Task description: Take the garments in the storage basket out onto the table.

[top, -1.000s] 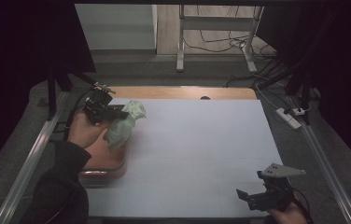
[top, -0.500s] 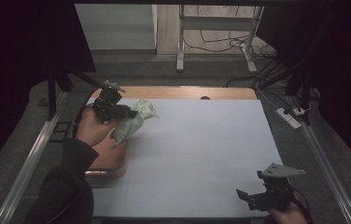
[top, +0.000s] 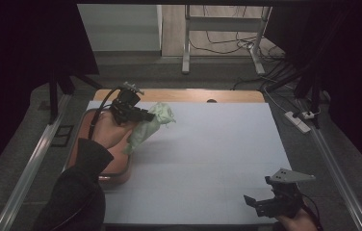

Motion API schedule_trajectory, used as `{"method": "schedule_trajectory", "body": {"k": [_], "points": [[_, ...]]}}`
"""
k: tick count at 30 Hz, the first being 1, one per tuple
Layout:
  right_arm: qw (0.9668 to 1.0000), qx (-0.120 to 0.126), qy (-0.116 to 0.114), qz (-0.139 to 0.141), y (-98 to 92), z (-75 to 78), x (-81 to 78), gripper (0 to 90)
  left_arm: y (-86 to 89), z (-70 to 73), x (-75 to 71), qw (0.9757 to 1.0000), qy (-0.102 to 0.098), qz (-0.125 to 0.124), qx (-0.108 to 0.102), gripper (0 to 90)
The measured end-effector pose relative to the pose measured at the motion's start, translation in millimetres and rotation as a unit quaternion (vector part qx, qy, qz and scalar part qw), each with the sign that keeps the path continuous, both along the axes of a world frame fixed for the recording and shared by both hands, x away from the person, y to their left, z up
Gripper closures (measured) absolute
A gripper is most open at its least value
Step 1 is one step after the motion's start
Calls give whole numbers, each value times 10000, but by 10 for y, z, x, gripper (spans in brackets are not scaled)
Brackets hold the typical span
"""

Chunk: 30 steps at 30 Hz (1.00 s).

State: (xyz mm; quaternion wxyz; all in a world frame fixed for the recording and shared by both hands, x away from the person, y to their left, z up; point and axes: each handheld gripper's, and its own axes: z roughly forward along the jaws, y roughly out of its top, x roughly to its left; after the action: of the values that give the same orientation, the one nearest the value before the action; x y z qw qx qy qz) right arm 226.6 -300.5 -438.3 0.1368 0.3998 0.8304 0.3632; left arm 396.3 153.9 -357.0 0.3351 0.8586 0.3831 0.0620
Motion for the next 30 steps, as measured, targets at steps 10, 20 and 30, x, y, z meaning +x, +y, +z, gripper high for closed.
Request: {"method": "schedule_trajectory", "body": {"k": [10, 20, 30], "points": [[10000, 4, -3, 7, -1, 0, -1, 0, -217, 21, 25, 9998, -30, -187, 8, 782], [10000, 7, -4, 28, -2, 0, -2, 0, -416, -52, 51, 9994, -24, -358, 0, 781], [10000, -2, 3, 59, 3, -1, -3, 0, -672, -155, 71, 9983, -53, -584, 56, 778]]}}
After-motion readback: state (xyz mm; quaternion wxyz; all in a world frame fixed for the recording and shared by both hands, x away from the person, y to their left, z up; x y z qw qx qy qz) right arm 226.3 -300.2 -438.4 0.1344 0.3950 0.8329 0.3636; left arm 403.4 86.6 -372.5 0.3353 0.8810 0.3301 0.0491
